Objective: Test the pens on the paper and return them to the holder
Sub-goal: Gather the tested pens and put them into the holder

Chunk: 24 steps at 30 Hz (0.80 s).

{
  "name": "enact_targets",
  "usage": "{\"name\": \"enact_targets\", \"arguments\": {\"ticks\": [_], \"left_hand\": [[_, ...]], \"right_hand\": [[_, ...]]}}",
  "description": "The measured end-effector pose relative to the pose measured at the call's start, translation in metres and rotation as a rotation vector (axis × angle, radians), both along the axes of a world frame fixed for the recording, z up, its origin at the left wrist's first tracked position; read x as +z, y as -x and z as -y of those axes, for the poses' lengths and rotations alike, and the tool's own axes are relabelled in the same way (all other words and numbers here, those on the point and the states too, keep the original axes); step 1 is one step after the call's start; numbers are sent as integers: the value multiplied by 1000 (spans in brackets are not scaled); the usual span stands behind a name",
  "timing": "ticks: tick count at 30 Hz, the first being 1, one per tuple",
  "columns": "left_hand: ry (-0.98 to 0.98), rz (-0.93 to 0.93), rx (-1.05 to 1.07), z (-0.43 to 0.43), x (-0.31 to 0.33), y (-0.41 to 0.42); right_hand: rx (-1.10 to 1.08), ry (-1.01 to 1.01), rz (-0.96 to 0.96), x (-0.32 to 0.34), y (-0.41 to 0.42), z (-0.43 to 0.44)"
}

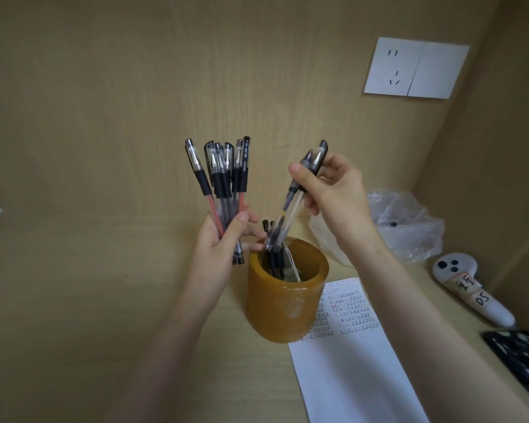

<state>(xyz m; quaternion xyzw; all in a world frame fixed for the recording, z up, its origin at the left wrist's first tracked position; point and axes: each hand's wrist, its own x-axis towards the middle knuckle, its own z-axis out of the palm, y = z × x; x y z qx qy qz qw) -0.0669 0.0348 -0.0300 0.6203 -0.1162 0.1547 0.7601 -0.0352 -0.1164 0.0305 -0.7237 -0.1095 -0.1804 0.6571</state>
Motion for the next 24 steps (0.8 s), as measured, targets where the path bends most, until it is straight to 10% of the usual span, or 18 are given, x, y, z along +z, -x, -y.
{"name": "enact_targets", "arguments": {"ticks": [11,24], "left_hand": [[-24,26,-59,-1,0,1],[-89,67,-194,3,2,4]], "right_hand": [[41,508,-153,-22,3,3],[128,63,0,-3,7,-16]]}}
